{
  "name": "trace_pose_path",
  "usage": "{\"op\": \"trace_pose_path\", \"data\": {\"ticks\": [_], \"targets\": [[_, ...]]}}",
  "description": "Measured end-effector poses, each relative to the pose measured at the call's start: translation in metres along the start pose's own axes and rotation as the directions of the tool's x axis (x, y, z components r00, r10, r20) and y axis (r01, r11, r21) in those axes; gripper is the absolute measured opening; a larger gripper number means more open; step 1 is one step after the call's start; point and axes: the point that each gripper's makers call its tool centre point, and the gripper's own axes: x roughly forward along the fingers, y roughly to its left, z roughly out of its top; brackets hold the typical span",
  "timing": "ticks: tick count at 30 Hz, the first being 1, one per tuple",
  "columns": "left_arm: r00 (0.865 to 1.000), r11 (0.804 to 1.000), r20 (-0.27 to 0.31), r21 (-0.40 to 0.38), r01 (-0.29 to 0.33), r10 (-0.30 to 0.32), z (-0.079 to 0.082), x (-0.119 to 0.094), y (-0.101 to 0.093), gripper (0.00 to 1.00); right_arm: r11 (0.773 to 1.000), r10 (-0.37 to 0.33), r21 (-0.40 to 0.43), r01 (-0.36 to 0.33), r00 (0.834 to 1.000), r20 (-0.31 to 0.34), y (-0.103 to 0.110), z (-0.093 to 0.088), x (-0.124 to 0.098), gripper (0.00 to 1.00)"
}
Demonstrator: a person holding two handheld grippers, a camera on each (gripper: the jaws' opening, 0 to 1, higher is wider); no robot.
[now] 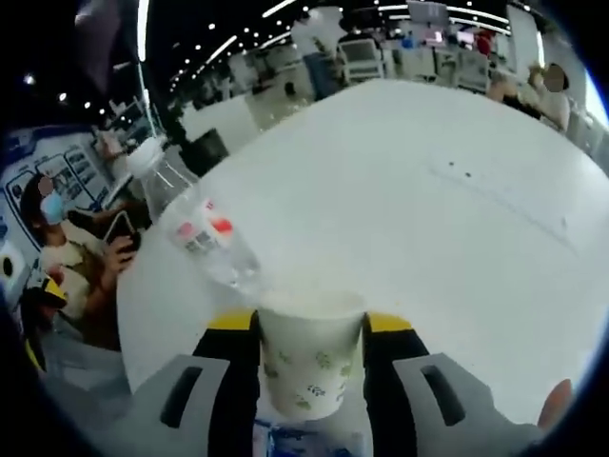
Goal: Arrange the tabletop items into an orderly group along one side of the table until the central work area is clear of visible clutter.
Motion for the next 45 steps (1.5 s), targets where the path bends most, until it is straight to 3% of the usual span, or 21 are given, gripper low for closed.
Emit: {"op": "trace_pose_path", "data": {"ticks": [4, 13, 16, 22, 29, 33, 45], "targets": [[1.0, 1.0, 0.017, 0.0, -0.013, 0.013, 0.003, 0.0, 0.003, 0.58, 0.998, 0.05, -0.045, -0.044, 0.989, 0.137, 0.013, 0.019, -0.002, 0.41], [0.999, 1.0, 0.036, -0.004, -0.02, 0.02, 0.006, 0.0, 0.004, 0.74, 0.992, 0.1, -0.106, -0.074, 0.959, 0.264, 0.028, 0.027, 0.0, 0.41], [0.998, 1.0, 0.054, -0.002, -0.029, 0.03, 0.008, 0.001, 0.005, 0.86, 0.99, 0.109, -0.114, -0.079, 0.952, 0.285, 0.03, 0.026, 0.002, 0.4], [0.997, 1.0, 0.077, -0.008, -0.025, 0.025, 0.012, 0.003, 0.003, 0.99, 0.988, 0.122, -0.132, -0.083, 0.938, 0.324, 0.032, 0.028, 0.007, 0.4], [0.996, 1.0, 0.084, 0.003, 0.007, -0.008, 0.014, 0.005, -0.004, 0.99, 0.981, 0.151, -0.171, -0.092, 0.917, 0.37, 0.036, 0.032, 0.011, 0.39], [0.998, 1.0, 0.057, -0.006, 0.002, -0.002, 0.009, 0.006, -0.003, 0.99, 0.979, 0.16, -0.183, -0.094, 0.908, 0.386, 0.035, 0.032, 0.015, 0.39], [0.999, 1.0, 0.052, -0.009, -0.013, 0.013, 0.008, 0.007, 0.0, 0.99, 0.973, 0.167, -0.216, -0.086, 0.903, 0.397, 0.036, 0.032, 0.022, 0.39]]}}
